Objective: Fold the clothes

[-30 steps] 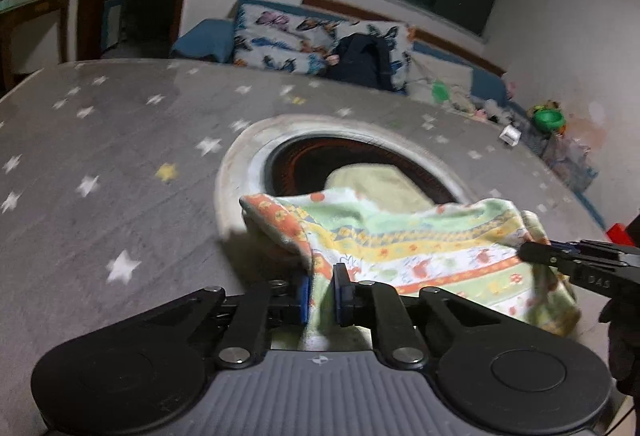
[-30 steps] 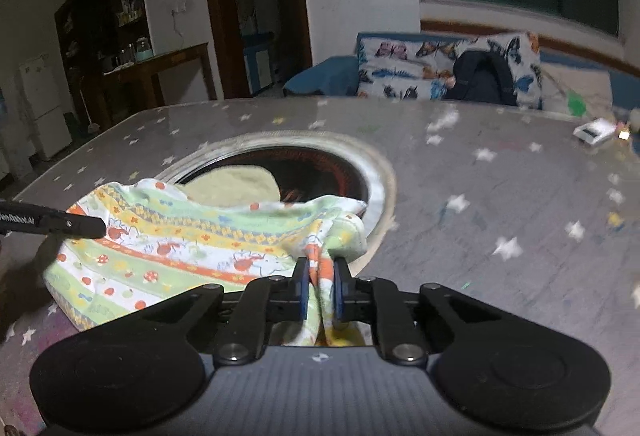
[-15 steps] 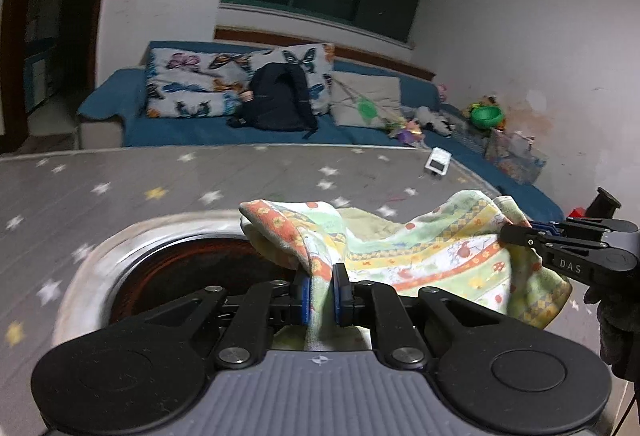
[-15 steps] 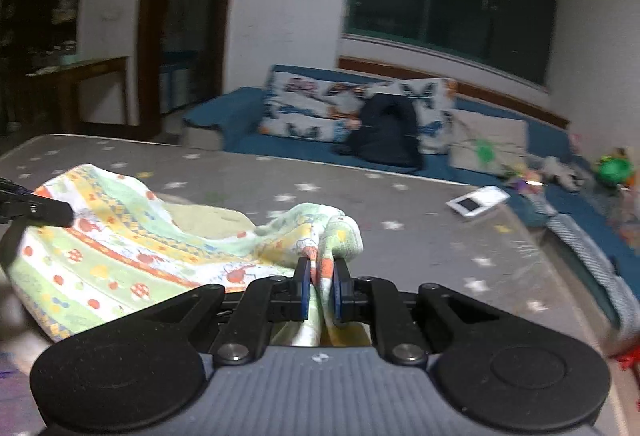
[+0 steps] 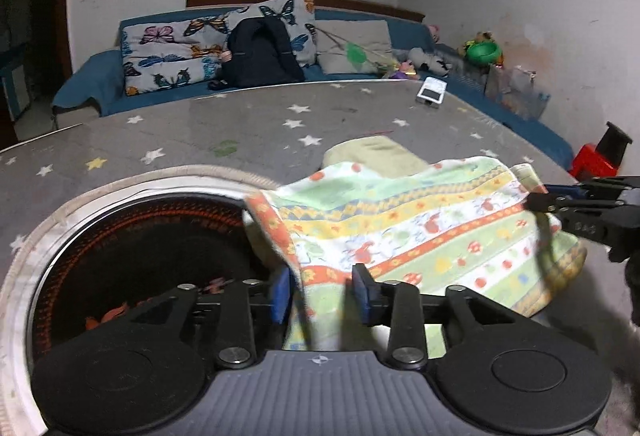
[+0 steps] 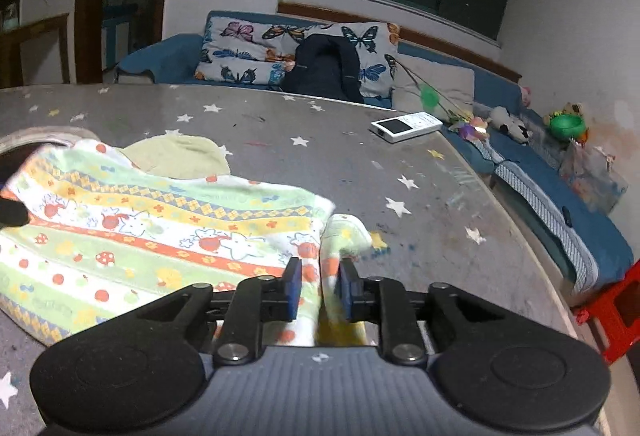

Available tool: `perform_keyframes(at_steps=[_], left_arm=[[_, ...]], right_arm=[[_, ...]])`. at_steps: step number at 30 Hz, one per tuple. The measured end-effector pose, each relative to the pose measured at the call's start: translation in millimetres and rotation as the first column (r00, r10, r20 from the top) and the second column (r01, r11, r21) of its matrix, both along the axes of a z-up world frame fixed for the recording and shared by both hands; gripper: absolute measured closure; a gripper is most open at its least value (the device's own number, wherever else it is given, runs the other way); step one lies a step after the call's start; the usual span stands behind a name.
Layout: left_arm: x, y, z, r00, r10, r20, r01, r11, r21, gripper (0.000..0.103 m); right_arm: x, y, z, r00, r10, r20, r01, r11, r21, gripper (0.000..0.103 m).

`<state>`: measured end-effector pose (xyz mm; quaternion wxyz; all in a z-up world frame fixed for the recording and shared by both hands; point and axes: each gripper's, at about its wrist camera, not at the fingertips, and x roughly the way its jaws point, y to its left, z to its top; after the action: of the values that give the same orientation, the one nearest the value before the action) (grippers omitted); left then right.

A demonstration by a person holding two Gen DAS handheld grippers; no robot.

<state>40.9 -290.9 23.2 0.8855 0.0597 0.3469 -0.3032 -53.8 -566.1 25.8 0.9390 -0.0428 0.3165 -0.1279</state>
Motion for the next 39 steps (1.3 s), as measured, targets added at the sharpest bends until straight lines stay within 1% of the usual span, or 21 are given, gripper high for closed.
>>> perform_keyframes(at_steps=[2, 3, 4, 5, 7, 9, 10, 13, 15, 17, 19, 22, 27, 30, 34, 36, 39], left_arm=[[-4.8, 12.1, 3.8, 1.0, 0.023, 0.015, -0.023, 1.0, -0.003, 0.053], [-7.3, 18.3, 5.8, 0.999, 0.035, 0.023, -0.035, 0.999, -0.004, 0.046], [-9.9, 24.5, 7.7, 0.998, 0.047, 0.031, -0.047, 0.999, -0.005, 0.042], [-12.4, 30.6, 9.6, 0.998, 0.059, 0.039, -0.059, 0.998, -0.007, 0.04], [-19.0, 40.6, 15.0, 0.994, 0.092, 0.057, -0.092, 0.996, 0.012, 0.028], [-28.5, 56.9, 16.5, 0.989, 0.126, 0.077, -0.129, 0.991, 0.029, 0.025], [-33.1, 65.2, 15.7, 0.986, 0.145, 0.083, -0.149, 0.988, 0.038, 0.021], [-46.8, 90.4, 13.1, 0.974, 0.202, 0.102, -0.21, 0.976, 0.064, 0.013], [-56.0, 107.1, 11.4, 0.964, 0.24, 0.115, -0.25, 0.965, 0.081, 0.009], [-63.9, 128.5, 11.1, 0.949, 0.288, 0.13, -0.3, 0.949, 0.092, 0.007], [-71.5, 152.6, 8.3, 0.931, 0.34, 0.135, -0.353, 0.932, 0.081, 0.001], [-78.6, 183.7, 3.6, 0.897, 0.42, 0.136, -0.432, 0.899, 0.074, 0.0], [-87.1, 229.4, -2.9, 0.839, 0.524, 0.145, -0.537, 0.841, 0.069, 0.0], [-85.5, 249.0, -8.2, 0.81, 0.574, 0.12, -0.582, 0.811, 0.053, 0.0], [-84.2, 262.6, -15.0, 0.789, 0.605, 0.107, -0.611, 0.79, 0.044, 0.0], [-84.1, 266.1, -18.1, 0.787, 0.608, 0.107, -0.615, 0.787, 0.044, 0.0], [-84.3, 272.9, -24.1, 0.782, 0.616, 0.095, -0.621, 0.783, 0.039, 0.0]], right_arm=[[-6.7, 2.3, 3.4, 1.0, 0.006, 0.017, -0.006, 1.0, 0.008, 0.076], [-10.9, 4.9, 6.1, 0.999, 0.019, 0.029, -0.02, 1.0, 0.008, 0.074], [-14.3, 8.7, 8.3, 0.999, 0.03, 0.037, -0.03, 1.0, 0.008, 0.066], [-17.8, 12.9, 10.9, 0.998, 0.043, 0.045, -0.043, 0.999, 0.008, 0.061], [-25.3, 27.1, 18.1, 0.994, 0.091, 0.067, -0.091, 0.996, 0.009, 0.057], [-33.0, 41.2, 22.1, 0.988, 0.131, 0.082, -0.134, 0.991, 0.028, 0.053], [-36.9, 51.3, 22.7, 0.983, 0.162, 0.089, -0.168, 0.984, 0.058, 0.051], [-44.3, 77.9, 22.5, 0.965, 0.243, 0.101, -0.255, 0.959, 0.127, 0.05], [-47.2, 100.5, 19.2, 0.945, 0.311, 0.1, -0.323, 0.932, 0.164, 0.05], [-49.9, 120.4, 16.9, 0.925, 0.366, 0.1, -0.379, 0.908, 0.18, 0.051], [-51.3, 141.8, 14.6, 0.898, 0.429, 0.096, -0.439, 0.879, 0.185, 0.051], [-51.6, 174.4, 9.9, 0.85, 0.52, 0.087, -0.527, 0.83, 0.185, 0.051], [-43.5, 210.0, -0.1, 0.805, 0.59, 0.066, -0.59, 0.784, 0.191, 0.051], [-37.7, 227.2, -4.6, 0.783, 0.62, 0.05, -0.618, 0.765, 0.183, 0.05], [-30.2, 241.7, -10.3, 0.774, 0.632, 0.032, -0.627, 0.758, 0.181, 0.05], [-26.5, 244.3, -12.7, 0.774, 0.633, 0.029, -0.627, 0.759, 0.177, 0.047], [-24.3, 245.3, -13.2, 0.778, 0.628, 0.028, -0.622, 0.763, 0.177, 0.039]])
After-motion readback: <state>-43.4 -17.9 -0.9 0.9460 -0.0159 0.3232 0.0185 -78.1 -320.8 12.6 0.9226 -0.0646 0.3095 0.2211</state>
